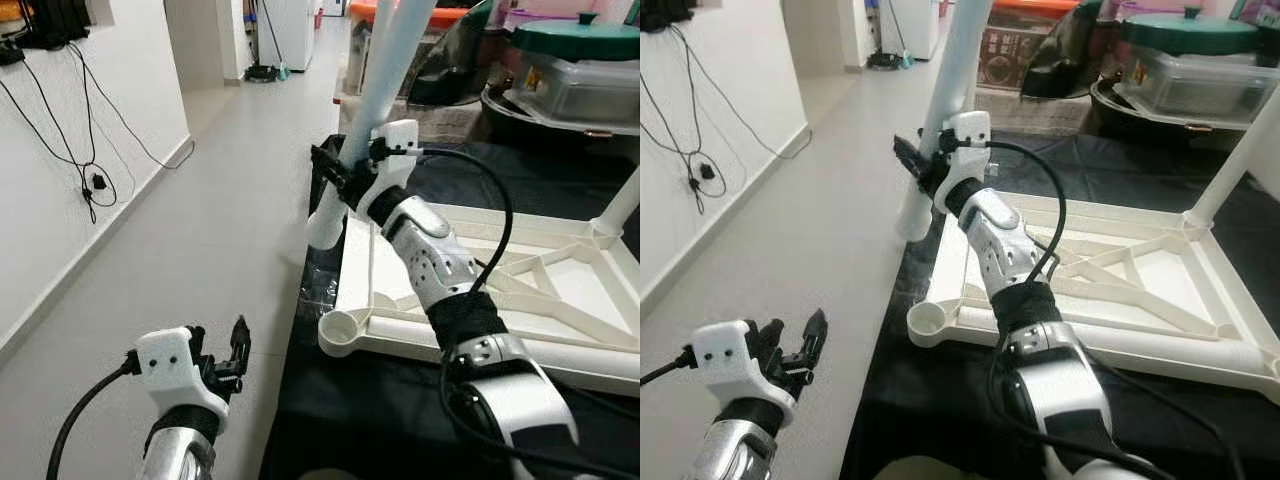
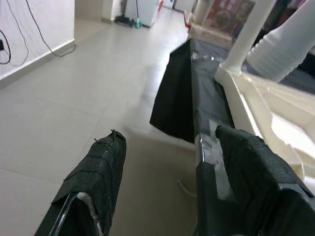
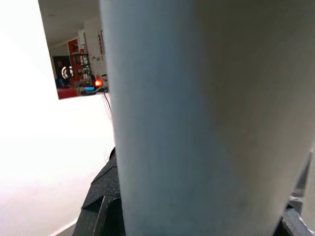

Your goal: Building children table

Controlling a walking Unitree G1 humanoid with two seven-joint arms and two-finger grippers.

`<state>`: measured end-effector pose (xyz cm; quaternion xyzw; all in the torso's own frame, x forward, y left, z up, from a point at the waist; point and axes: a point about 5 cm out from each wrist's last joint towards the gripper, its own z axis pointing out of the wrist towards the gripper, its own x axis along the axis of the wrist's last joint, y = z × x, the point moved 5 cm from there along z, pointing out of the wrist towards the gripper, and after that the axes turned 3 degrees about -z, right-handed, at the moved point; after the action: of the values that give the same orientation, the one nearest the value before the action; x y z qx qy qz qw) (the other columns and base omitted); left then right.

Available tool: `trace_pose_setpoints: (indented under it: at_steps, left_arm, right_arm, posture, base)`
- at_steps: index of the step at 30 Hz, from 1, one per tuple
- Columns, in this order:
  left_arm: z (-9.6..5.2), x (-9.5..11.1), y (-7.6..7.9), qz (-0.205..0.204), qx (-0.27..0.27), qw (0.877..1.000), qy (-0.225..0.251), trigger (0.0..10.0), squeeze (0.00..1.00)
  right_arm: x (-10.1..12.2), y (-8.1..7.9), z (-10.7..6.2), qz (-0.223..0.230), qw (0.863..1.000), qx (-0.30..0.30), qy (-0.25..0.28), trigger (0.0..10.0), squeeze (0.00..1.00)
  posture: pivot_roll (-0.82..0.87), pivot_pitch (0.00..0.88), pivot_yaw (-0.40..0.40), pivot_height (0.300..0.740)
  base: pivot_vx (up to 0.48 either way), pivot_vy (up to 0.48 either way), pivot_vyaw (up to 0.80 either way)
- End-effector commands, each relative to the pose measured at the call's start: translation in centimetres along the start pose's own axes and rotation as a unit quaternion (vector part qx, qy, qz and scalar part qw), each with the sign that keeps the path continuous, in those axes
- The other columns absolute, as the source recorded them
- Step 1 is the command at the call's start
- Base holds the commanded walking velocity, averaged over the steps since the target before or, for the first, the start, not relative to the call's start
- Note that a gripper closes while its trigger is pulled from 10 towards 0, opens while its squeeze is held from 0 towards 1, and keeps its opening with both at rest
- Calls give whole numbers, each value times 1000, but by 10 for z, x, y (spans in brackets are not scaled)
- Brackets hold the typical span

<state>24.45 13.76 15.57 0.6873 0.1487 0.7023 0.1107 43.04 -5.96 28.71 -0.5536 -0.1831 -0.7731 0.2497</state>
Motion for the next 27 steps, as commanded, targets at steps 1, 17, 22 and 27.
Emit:
trace_pose_setpoints:
  at_steps: [1,17,22,27]
  left_arm:
    - [-4,-2,-1,7,-2,1000,-6,10000,0]
    - [-37,-3,13,30,-70,997,-18,10000,0]
    - [-51,-5,26,59,-89,994,-26,10000,0]
    - [-63,-8,36,70,-107,991,-39,10000,0]
  right_arm:
    - [8,-1,2,3,1000,13,16,10000,0]
    - [2,-46,13,-23,966,250,-52,10000,0]
    - [3,-65,12,2,941,330,-74,10000,0]
    - [-2,-78,-2,-2,902,422,-92,10000,0]
  posture:
    - [-72,123,-42,740]
    - [40,151,-52,740]
    - [50,179,-72,740]
    - [71,212,-85,740]
  base:
    - [0,0,0]
    - [0,0,0]
    - [0,0,0]
    - [0,0,0]
